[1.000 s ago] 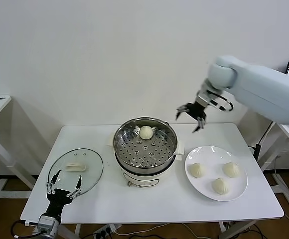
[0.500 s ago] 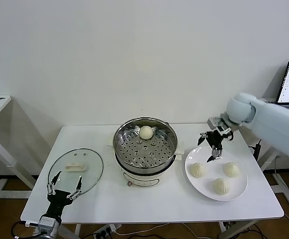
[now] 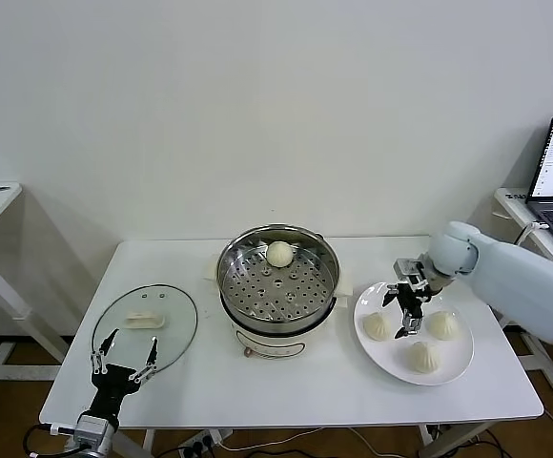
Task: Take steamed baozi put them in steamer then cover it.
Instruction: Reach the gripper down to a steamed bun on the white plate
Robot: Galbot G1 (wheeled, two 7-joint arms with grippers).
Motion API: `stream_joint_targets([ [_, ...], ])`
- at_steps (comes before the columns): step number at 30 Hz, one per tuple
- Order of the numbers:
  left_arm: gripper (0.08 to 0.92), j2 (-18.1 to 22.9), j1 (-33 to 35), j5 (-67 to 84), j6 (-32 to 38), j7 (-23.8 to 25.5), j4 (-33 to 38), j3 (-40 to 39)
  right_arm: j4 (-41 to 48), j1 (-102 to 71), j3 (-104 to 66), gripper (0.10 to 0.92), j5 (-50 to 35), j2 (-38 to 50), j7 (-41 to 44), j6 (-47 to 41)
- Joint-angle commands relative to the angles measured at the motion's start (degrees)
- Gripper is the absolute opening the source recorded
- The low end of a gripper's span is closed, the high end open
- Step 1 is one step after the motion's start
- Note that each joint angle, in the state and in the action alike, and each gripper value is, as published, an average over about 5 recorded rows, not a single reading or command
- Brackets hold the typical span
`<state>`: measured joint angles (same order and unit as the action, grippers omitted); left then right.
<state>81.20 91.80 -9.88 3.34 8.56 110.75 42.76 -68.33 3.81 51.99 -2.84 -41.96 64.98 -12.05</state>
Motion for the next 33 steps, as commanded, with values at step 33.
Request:
stream_joint_targets([
  [33, 0.823, 0.3, -0.3, -0.4, 0.3, -0.1, -0.5, -0.6, 1.5, -4.8, -4.6, 0.718, 3.6, -2.6, -1.9, -1.2],
])
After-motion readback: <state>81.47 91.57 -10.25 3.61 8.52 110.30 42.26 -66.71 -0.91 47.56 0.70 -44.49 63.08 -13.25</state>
